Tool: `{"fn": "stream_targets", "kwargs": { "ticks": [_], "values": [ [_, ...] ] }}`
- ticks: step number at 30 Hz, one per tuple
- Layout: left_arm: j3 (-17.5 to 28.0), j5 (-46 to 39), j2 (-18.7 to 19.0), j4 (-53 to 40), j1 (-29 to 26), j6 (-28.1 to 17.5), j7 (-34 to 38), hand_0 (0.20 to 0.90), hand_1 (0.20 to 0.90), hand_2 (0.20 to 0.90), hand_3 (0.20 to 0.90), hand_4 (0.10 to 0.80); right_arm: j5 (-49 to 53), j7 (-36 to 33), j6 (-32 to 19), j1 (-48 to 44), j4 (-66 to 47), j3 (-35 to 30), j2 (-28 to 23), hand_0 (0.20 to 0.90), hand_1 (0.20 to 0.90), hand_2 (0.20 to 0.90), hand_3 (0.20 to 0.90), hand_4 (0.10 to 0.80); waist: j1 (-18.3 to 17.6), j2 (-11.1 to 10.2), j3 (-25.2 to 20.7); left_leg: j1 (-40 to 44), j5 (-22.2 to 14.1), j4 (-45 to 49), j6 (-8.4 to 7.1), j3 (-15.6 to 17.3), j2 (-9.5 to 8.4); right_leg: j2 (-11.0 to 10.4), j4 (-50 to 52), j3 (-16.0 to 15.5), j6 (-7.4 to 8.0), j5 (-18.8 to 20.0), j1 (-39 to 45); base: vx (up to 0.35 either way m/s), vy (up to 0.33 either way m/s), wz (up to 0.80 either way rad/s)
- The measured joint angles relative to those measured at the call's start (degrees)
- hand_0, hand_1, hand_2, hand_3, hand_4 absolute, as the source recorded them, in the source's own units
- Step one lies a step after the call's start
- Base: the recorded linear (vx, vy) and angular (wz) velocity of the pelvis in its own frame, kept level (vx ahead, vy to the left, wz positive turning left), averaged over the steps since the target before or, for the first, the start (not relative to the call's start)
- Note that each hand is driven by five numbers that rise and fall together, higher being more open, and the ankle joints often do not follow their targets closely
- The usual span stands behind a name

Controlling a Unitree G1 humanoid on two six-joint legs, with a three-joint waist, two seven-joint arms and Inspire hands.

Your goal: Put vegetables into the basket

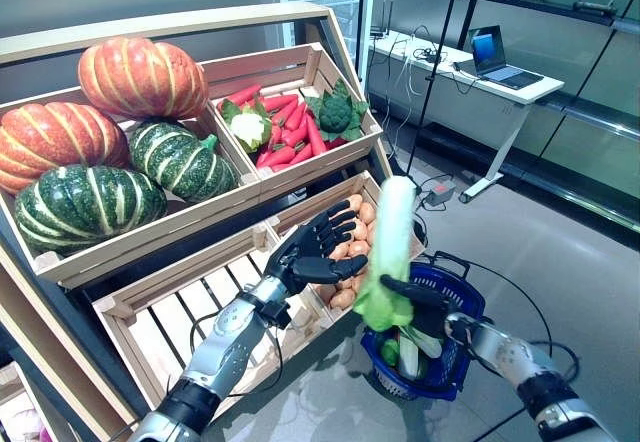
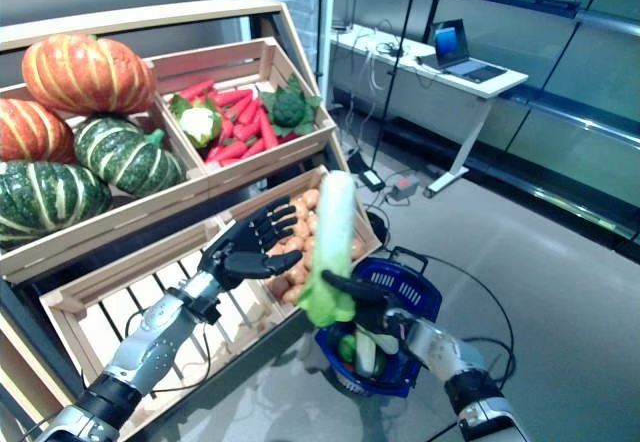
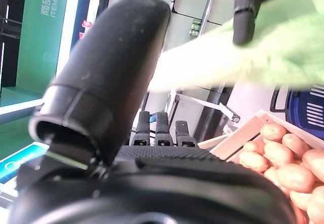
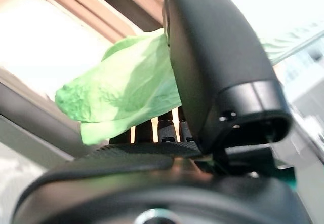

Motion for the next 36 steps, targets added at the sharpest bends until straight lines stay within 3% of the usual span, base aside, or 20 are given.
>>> {"fn": "stream_targets", "kwargs": {
  "ticks": [12, 17, 20, 22, 25, 27, 29, 33, 36],
  "values": [
    [1.9, 3.4, 0.1, 0.2, 5.6, 0.0, 0.6, 0.9, 0.9, 0.9, 0.9, 0.8, 0.1, -3.2, -4.8, 6.4, 6.6, -5.1, -0.5, 0.3, 0.3, 0.3, 0.3, 0.4, -0.6, 0.8, 0.8, 0.1, 0.0, -0.4, 0.04, 0.7, 0.01, 0.0, -0.1, 0.7, 0.01, 0.5, -0.5, 0.073, -0.017, -0.04],
    [2.5, 3.5, 0.1, 0.5, 6.6, 0.1, 1.4, 0.9, 0.9, 0.9, 0.9, 0.8, 0.1, -5.4, -7.8, 6.2, 12.1, -7.5, -0.5, 0.3, 0.3, 0.3, 0.3, 0.4, 1.5, 1.1, 1.7, -1.3, 0.1, 0.1, 0.0, 0.3, -0.04, -0.1, 0.0, 0.2, -0.01, 0.6, -1.5, -0.034, -0.017, 0.06],
    [3.0, 3.5, 0.5, 0.6, 6.2, 0.0, 2.3, 0.9, 0.9, 0.9, 0.9, 0.8, -0.1, -7.4, -9.7, 2.9, 17.7, -7.7, -0.6, 0.3, 0.3, 0.3, 0.3, 0.4, 2.4, 0.9, 3.9, -4.7, 0.1, 2.1, 0.06, -1.3, -0.03, -0.2, 0.6, -1.3, -0.19, 0.7, -3.3, -0.236, -0.066, 0.21],
    [2.8, 3.4, 2.0, 0.9, 2.5, -0.2, 3.2, 0.9, 0.9, 0.9, 0.9, 0.8, -0.1, -8.5, -11.3, -2.3, 20.0, -7.6, -0.9, 0.3, 0.3, 0.3, 0.3, 0.4, 2.9, 1.0, 8.7, -11.6, -0.7, 8.8, 0.79, -1.2, 0.4, -0.6, 5.7, -2.7, -1.07, 0.1, -8.4, -0.327, -0.12, 0.37],
    [2.7, 3.3, 3.5, 2.1, -3.4, -0.6, 4.8, 0.9, 0.9, 0.9, 0.9, 0.8, -0.1, -10.5, -12.1, -10.9, 22.3, -7.4, -2.0, 0.3, 0.3, 0.3, 0.3, 0.4, 3.3, 2.3, 15.2, -20.4, -3.8, 20.0, 1.71, -1.2, 2.08, -1.2, 15.4, -4.3, -2.11, -2.7, -15.5, -0.181, -0.037, 0.25],
    [2.7, 3.1, 4.2, 2.5, -5.8, -2.2, 6.3, 0.9, 0.9, 0.9, 0.9, 0.8, -0.1, -11.8, -14.1, -16.9, 22.2, -7.2, -2.8, 0.3, 0.3, 0.3, 0.3, 0.4, 4.0, 2.6, 19.4, -26.8, -8.4, 31.2, 2.37, -2.1, 2.07, -4.2, 30.2, -4.2, -2.38, -9.5, -23.2, -0.177, -0.014, 0.12],
    [2.6, 3.0, 4.2, 2.4, -6.4, -4.2, 7.4, 0.9, 0.9, 0.9, 0.9, 0.8, -0.2, -13.1, -15.4, -20.2, 22.1, -7.2, -3.8, 0.3, 0.3, 0.3, 0.3, 0.4, 4.0, 3.2, 20.9, -33.5, -13.1, 41.3, 3.05, -3.4, 1.89, -7.0, 41.4, -3.6, -2.78, -14.8, -29.8, -0.161, -0.021, 0.19],
    [2.6, 0.2, 4.2, 2.8, -6.6, -5.4, 9.6, 0.9, 0.9, 0.9, 0.9, 0.8, -5.4, -15.8, -16.2, -24.6, 22.2, -7.0, -5.3, 0.3, 0.3, 0.3, 0.3, 0.4, 4.0, 3.6, 23.2, -42.3, -16.5, 52.7, 3.94, -5.2, 0.71, -10.7, 55.1, -2.1, -2.85, -19.9, -38.8, -0.117, -0.029, 0.2],
    [2.4, -1.7, 4.2, 3.1, -6.6, -6.0, 10.5, 0.9, 0.9, 0.9, 0.9, 0.8, -7.1, -16.8, -16.2, -25.2, 22.5, -6.7, -5.4, 0.3, 0.3, 0.3, 0.3, 0.4, 4.1, 3.7, 24.7, -45.7, -17.4, 57.0, 4.18, -5.7, 0.3, -11.7, 60.4, -1.1, -3.66, -22.0, -42.2, -0.108, -0.032, 0.14]
  ]
}}
